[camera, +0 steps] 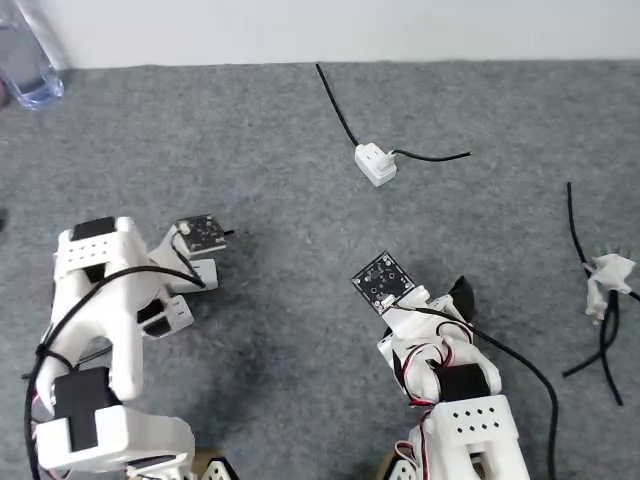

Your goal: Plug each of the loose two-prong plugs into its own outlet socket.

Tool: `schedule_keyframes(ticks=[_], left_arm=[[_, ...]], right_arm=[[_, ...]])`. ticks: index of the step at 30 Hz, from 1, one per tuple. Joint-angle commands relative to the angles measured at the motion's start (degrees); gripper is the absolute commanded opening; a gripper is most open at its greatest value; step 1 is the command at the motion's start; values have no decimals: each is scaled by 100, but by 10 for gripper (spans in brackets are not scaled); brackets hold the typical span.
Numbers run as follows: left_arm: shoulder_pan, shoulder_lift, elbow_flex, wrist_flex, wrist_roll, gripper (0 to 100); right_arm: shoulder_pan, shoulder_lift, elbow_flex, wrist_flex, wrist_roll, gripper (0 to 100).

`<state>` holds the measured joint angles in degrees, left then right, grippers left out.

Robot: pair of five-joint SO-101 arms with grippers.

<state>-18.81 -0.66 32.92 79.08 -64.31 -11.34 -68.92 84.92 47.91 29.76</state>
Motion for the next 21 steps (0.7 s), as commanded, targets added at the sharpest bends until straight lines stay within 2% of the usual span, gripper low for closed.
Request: schedule_keyframes(ticks=[1,6,10,21], left_arm=[[-44,-26,136,-53,-70,131],[105,-26,303,-70,-70,130],[88,-18,330,-501,-70,130],[176,-18,822,-1011,-70,130]], right_arm=[[-31,-66,-35,-110,70,430],[-31,-66,-35,-110,70,430],[-31,-66,-35,-92,70,430],[-31,-66,-35,-101,70,430]])
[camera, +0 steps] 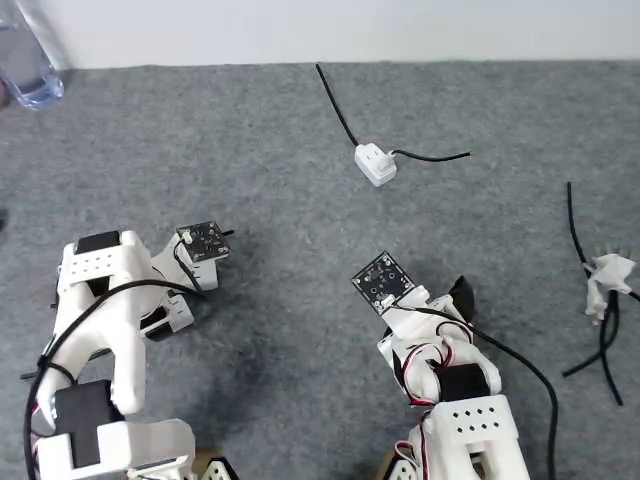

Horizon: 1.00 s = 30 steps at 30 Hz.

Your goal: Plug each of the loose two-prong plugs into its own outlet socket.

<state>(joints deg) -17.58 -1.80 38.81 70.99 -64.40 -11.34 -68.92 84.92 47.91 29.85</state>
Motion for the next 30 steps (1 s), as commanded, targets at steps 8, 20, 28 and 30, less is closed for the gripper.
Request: schedule_keyframes(ticks=[8,20,28,30], left_arm=[[70,484,198,-141,-35,133],[202,2374,-1569,1732,-62,129],[290,2505,-1727,1793,-70,34],[325,2418,-1490,1644,-79,34]], right_arm=[[-31,-66,-35,-92,62,430],[-31,-66,-35,-101,62,430],[-31,-66,-35,-101,62,430],[-31,-66,-35,-101,62,430]])
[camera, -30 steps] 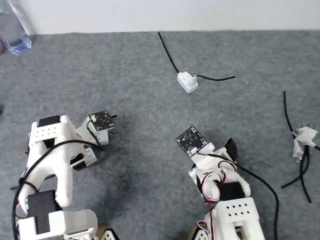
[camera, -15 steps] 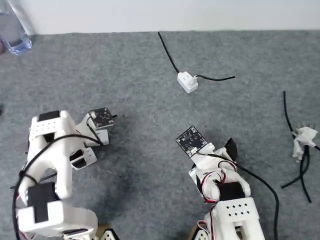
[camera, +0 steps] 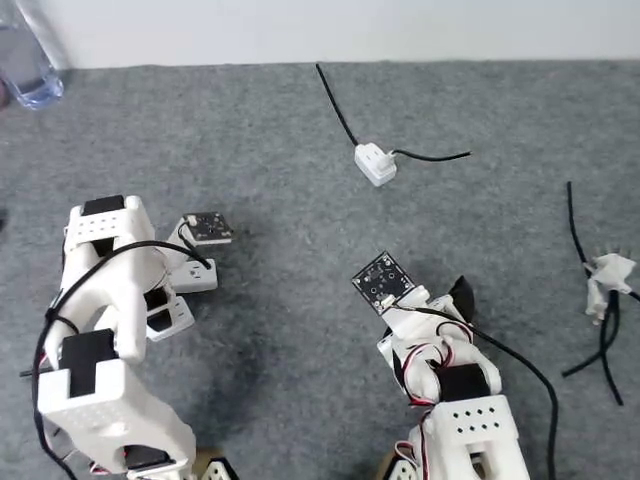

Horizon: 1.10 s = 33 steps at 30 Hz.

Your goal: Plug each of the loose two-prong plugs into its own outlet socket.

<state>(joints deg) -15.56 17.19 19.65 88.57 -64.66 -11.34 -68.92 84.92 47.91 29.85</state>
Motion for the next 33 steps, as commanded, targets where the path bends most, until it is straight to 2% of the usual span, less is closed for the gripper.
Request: schedule_keyframes(ticks=[1,6,10,14,18,24,30,33], left_arm=[[123,404,549,-246,-26,34],[132,-809,1657,-1240,-26,43],[132,-1864,2316,-1697,53,127],[114,-2505,2431,-1556,114,164],[114,-2585,2378,-1231,97,174],[-141,-2585,2378,-1969,88,175],[-132,-2637,2334,-1978,88,175],[-132,-2629,2070,-1697,88,174]], right_arm=[[-31,-66,-35,-101,62,430],[-31,-66,-35,-110,62,430],[-31,-66,-35,-110,62,430],[-31,-66,-35,-110,70,430],[-31,-66,-35,-110,70,430],[-31,-66,-35,-92,70,430],[-31,-66,-35,-101,70,430],[-31,-66,-35,-101,70,430]])
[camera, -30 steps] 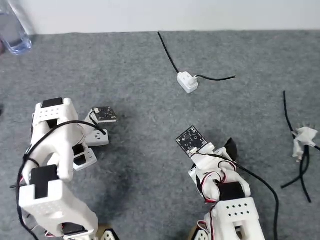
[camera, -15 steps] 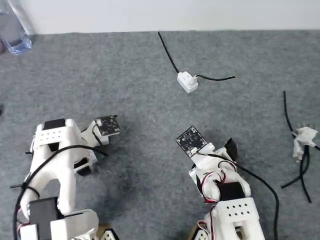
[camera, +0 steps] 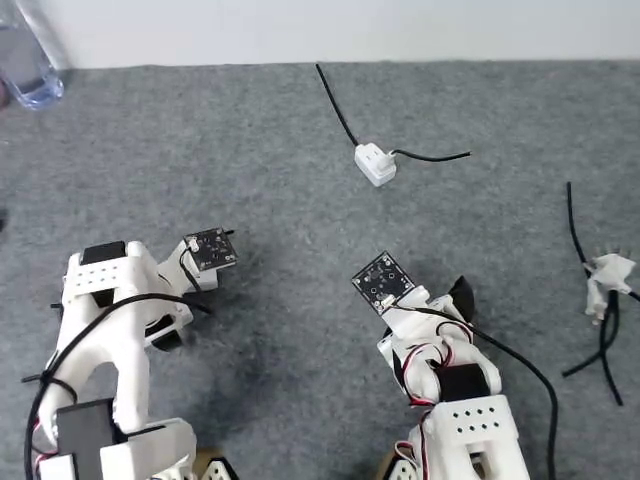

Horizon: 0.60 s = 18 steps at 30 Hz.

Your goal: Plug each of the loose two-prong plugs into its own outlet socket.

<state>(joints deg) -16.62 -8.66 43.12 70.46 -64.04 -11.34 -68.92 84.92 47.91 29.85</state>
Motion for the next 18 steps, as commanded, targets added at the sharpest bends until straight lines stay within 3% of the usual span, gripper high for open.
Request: schedule_keyframes(ticks=[1,8,18], left_arm=[[-26,-53,-382,246,26,174],[-35,-53,-1095,1090,18,170],[-18,422,-602,123,18,173]], right_arm=[[-31,-66,-35,-101,70,430],[-31,-66,-35,-101,70,430],[-31,-66,-35,-101,70,430]])
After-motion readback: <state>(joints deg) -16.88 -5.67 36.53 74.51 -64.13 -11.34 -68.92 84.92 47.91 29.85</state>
